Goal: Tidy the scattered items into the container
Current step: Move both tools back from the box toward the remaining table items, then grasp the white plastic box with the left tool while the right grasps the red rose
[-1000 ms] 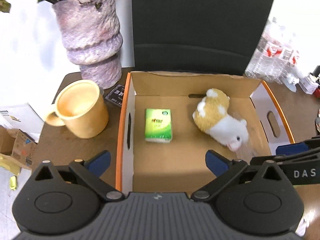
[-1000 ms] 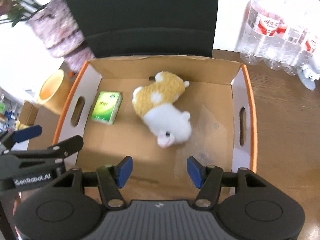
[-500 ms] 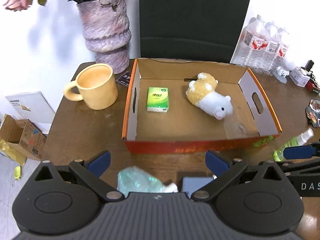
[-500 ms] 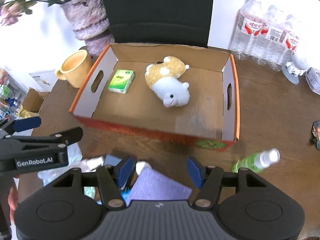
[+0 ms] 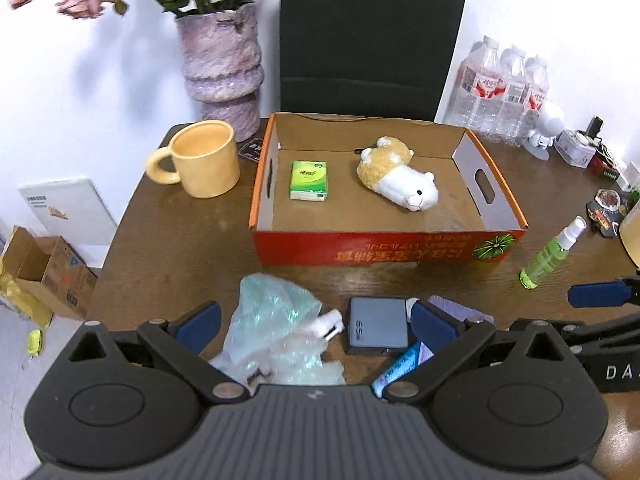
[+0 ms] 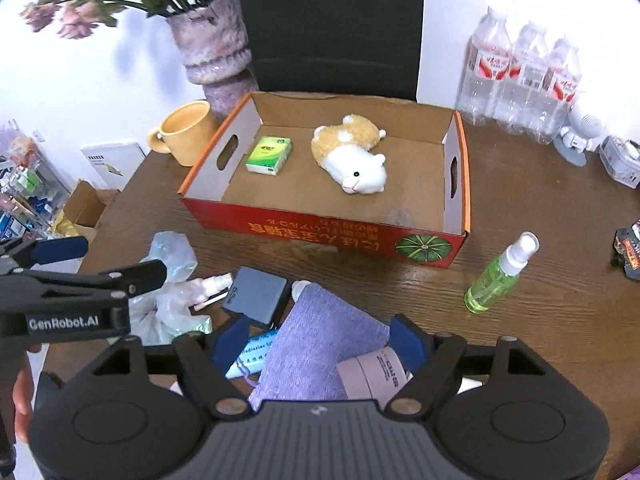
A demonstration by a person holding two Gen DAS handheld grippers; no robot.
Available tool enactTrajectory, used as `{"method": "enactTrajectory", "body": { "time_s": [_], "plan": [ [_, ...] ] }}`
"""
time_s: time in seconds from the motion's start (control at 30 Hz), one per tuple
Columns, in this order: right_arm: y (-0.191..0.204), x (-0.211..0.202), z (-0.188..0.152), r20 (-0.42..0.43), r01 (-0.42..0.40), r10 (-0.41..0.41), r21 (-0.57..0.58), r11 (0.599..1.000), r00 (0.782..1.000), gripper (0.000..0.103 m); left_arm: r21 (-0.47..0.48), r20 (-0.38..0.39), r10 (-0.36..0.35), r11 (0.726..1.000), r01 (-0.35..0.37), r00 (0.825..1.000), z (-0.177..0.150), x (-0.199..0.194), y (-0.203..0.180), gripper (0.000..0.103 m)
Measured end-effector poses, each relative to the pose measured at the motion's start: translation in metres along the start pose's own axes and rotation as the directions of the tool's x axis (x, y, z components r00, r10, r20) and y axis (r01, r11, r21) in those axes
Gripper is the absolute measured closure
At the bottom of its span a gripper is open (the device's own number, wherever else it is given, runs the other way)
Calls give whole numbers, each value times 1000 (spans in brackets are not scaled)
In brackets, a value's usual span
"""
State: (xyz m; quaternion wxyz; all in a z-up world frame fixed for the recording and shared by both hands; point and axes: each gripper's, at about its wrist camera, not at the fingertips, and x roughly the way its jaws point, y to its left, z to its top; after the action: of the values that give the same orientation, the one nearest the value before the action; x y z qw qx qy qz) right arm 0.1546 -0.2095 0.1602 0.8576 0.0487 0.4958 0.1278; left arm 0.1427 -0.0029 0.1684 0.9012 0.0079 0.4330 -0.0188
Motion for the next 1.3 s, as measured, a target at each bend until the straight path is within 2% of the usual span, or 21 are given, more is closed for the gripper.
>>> {"method": "enactTrajectory", "body": {
  "time_s": [0.1,0.2,0.27,0.33,0.4,0.47,0.5,0.57,0.7,0.87,0.93,1.1,1.23,1.3],
  "plan": [
    [3,-9,-18,40,-1,2,-10,1000,999,26,24,79,-4,1000,2,997,-21,-16,-5,0],
    [11,-21,-44,127,14,-5,-69,998,992,26,70,151,-5,998,-6,989,-44,-31,-13,0],
    [19,-28,-65,186,28,-6,-116,993,983,24,68,206,-15,998,1,978,-62,-40,-13,0],
    [23,-33,-87,245,23,12,-141,990,970,24,45,251,-30,999,20,967,-81,-47,-10,0],
    [25,-37,-118,326,42,11,-156,987,945,23,6,297,-37,999,37,954,-111,-53,-4,0],
    [27,-40,-148,402,62,12,-169,984,915,23,-27,363,-59,997,74,930,-148,-55,2,0],
    [29,-36,-159,413,68,11,-176,982,911,23,-24,392,-74,996,91,917,-169,-55,4,0],
    [33,-26,-180,435,81,9,-189,979,900,23,-26,413,-63,996,81,909,-201,-48,6,0],
    [40,-8,-224,478,109,7,-214,971,879,24,-4,392,24,1000,-24,920,-239,-27,3,0],
    [50,16,-278,526,141,8,-242,960,851,24,40,373,12,999,-29,928,-251,-12,0,0],
    [50,24,-280,480,98,26,-231,968,877,24,65,352,-5,998,-19,936,-253,-7,-2,0],
    [44,41,-276,444,97,1,-197,976,896,23,100,310,4,994,-37,951,-252,4,-11,0],
    [38,40,-277,459,87,-8,-153,984,889,22,115,287,-12,993,-22,958,-253,8,-17,0],
    [36,34,-283,490,113,-27,-146,983,871,22,121,286,-29,993,-6,958,-254,8,-20,0]
  ]
}}
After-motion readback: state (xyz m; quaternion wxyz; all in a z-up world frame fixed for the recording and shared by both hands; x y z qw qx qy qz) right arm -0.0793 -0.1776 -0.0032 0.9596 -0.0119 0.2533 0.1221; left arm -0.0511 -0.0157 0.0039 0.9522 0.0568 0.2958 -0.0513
